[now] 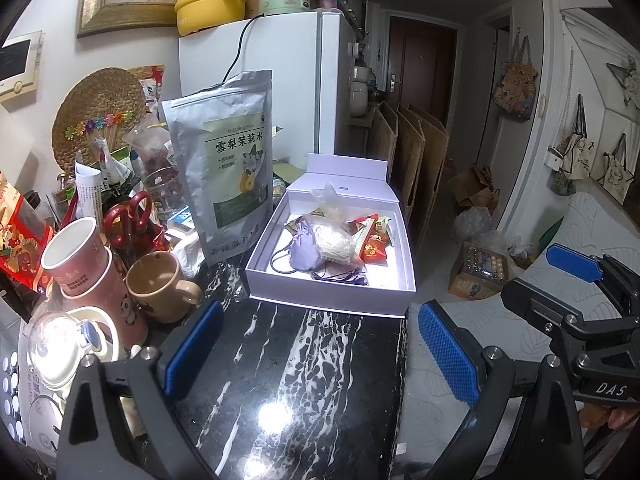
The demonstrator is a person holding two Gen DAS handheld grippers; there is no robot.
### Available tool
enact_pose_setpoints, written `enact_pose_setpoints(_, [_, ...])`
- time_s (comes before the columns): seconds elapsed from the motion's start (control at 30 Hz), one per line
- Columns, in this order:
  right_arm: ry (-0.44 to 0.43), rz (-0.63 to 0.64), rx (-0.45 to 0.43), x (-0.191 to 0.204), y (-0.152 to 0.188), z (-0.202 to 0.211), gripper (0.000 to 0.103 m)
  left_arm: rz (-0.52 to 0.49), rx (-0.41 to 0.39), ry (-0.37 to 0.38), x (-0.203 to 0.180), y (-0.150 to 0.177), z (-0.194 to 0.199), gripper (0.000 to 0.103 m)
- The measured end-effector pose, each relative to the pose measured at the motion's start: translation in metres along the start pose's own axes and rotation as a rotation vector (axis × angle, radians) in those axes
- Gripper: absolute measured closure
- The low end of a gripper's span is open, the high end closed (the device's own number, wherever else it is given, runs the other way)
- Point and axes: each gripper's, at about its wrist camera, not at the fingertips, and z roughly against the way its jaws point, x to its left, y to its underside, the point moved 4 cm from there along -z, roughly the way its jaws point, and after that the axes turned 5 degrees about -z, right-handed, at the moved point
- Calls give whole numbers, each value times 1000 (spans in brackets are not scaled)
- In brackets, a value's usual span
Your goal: Organize soft objects
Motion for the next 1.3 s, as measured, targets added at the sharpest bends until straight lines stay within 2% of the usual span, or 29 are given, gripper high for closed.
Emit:
enact_pose_setpoints(0.47, [12, 6, -2, 1, 1, 5, 11, 5, 1, 31, -4, 0, 5, 4])
enact_pose_setpoints(1.3, [29, 4, -3, -4, 1, 9, 11, -5, 5, 35, -7, 1, 7, 4])
